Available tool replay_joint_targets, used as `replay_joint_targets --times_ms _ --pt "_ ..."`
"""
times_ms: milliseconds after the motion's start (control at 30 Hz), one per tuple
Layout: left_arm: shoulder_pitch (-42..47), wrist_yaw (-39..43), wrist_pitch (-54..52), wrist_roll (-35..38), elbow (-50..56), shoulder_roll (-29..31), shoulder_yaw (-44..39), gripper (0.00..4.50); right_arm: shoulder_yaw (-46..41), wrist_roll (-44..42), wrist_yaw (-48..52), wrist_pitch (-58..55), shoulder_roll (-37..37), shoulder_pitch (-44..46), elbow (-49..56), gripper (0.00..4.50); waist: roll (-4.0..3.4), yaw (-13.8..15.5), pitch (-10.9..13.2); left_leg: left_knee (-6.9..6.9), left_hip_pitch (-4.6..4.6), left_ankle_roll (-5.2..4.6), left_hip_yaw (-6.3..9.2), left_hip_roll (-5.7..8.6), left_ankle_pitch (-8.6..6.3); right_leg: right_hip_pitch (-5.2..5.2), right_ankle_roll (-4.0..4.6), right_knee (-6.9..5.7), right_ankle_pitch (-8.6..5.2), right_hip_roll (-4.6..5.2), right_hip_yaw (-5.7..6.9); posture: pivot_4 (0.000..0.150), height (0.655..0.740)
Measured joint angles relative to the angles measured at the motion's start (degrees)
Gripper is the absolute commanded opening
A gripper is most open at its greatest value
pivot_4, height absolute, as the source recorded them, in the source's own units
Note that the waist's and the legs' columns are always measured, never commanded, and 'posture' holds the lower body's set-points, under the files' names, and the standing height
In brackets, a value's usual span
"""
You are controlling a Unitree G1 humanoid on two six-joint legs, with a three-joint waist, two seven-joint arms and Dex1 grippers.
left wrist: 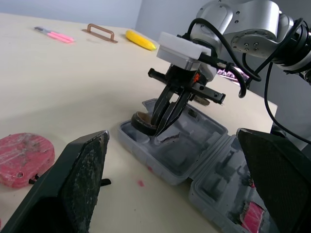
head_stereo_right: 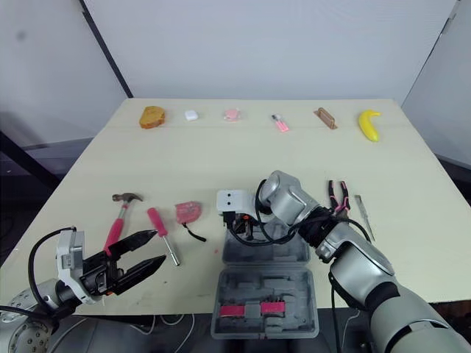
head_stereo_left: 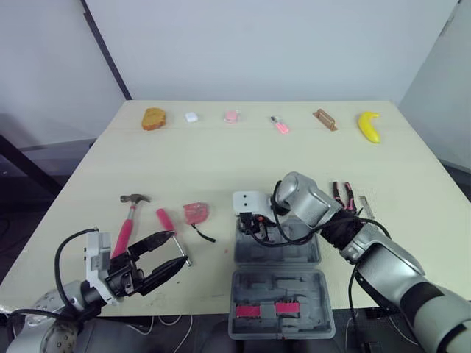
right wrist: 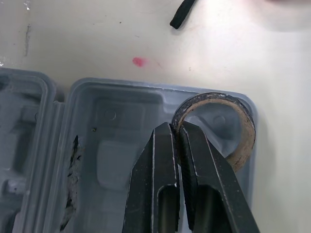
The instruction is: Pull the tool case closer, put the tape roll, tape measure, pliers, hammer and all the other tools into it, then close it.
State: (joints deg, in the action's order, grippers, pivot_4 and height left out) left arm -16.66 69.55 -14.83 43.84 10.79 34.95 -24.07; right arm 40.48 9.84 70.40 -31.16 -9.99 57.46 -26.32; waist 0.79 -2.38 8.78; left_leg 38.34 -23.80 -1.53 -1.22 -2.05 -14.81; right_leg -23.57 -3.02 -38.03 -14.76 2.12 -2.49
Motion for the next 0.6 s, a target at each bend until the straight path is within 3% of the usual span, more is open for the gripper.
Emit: replay_joint_targets --times_ms 333,467,533,600 --pt "1.27 -3.94 -3.71 0.22 4.76 0.69 0.2 4.5 -0.04 0.45 -0.46 0.46 1.23 0.0 -1.98 0.06 0.0 -0.11 0.0 -0.02 0.0 0.0 0.01 -0.01 0.0 -0.01 0.01 -0.01 0.0 -0.01 -0.01 0.15 0.74" --pt "1.64 -5.68 -5.05 0.22 6.57 0.68 1.31 4.5 -0.29 0.85 -1.0 1.47 1.4 0.02 -3.88 1.35 -0.01 -0.08 0.01 -0.02 0.0 0.01 0.01 0.0 0.0 -0.01 0.01 0.0 0.0 0.01 -0.01 0.15 0.74" --pt "1.86 -6.24 -5.39 0.22 6.84 0.68 1.77 4.5 -0.38 0.89 -0.93 1.72 1.47 0.02 -4.01 2.45 -0.01 -0.06 0.01 -0.02 0.0 0.01 0.01 0.0 0.0 -0.01 0.01 0.0 0.0 0.01 -0.01 0.15 0.74" --pt "1.86 -6.31 -5.63 0.21 6.84 0.68 1.87 4.5 -0.42 0.9 -0.91 1.87 1.46 0.02 -4.01 3.25 -0.01 -0.07 0.01 -0.02 0.0 0.01 0.01 0.0 0.0 -0.01 0.01 0.0 0.0 0.01 0.0 0.15 0.74"
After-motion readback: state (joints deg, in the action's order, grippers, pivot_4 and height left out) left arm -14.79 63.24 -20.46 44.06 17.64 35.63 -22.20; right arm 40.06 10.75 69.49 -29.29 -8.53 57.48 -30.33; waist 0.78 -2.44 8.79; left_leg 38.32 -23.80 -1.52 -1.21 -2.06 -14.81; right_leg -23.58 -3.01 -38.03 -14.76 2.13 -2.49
